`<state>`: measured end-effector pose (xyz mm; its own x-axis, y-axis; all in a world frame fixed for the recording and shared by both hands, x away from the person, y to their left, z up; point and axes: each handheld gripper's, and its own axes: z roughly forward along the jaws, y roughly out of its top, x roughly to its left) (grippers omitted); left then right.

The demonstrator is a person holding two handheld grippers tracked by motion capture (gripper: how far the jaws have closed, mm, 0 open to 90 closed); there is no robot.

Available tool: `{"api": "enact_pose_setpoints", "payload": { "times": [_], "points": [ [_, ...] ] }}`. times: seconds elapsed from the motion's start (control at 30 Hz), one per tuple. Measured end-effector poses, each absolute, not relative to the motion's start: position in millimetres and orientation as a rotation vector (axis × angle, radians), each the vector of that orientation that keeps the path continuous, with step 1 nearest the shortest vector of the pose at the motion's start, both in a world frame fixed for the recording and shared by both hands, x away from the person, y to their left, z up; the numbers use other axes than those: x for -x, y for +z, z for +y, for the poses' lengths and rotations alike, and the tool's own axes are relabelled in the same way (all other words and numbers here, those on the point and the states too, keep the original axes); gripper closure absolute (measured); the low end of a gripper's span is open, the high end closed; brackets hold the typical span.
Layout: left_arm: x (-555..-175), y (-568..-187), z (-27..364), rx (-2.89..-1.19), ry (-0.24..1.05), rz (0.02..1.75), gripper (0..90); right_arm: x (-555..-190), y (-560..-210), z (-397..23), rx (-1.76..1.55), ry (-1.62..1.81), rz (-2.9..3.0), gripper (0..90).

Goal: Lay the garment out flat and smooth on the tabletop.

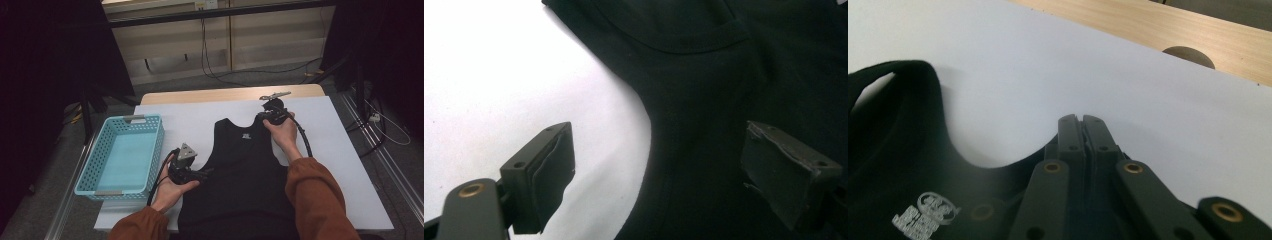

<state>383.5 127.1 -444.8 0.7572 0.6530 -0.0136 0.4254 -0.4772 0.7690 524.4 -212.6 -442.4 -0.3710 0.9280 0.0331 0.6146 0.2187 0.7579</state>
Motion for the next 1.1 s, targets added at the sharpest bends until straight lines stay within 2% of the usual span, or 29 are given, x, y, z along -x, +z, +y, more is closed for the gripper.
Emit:
{"api": "enact_pose_setpoints", "payload": {
  "times": [0.27,0.53,0.73,0.87,1.03,1.1],
  "points": [
    [-384.6,-443.9,130.1,-2.139,0.366,0.809,14.8,-531.8,-453.7,-202.8,-1.43,0.957,2.1,87.4],
    [-383.9,-443.1,131.8,-2.125,0.369,0.821,14.5,-520.8,-455.2,-210.5,-1.396,1.025,2.136,62.4],
    [-383.8,-442.1,132.6,-2.12,0.393,0.816,14.0,-498.7,-443.7,-223.6,-1.355,1.104,2.122,54.8],
    [-384.9,-442.0,131.8,-2.108,0.404,0.826,13.9,-485.7,-440.2,-232.0,-1.342,1.132,2.112,53.7],
    [-392.4,-440.0,128.3,-2.088,0.457,0.842,17.0,-475.9,-440.3,-229.7,-1.301,1.106,2.161,61.5],
    [-396.5,-439.7,128.0,-2.082,0.45,0.861,21.9,-471.1,-440.7,-226.3,-1.279,1.09,2.183,65.4]
  ]
}}
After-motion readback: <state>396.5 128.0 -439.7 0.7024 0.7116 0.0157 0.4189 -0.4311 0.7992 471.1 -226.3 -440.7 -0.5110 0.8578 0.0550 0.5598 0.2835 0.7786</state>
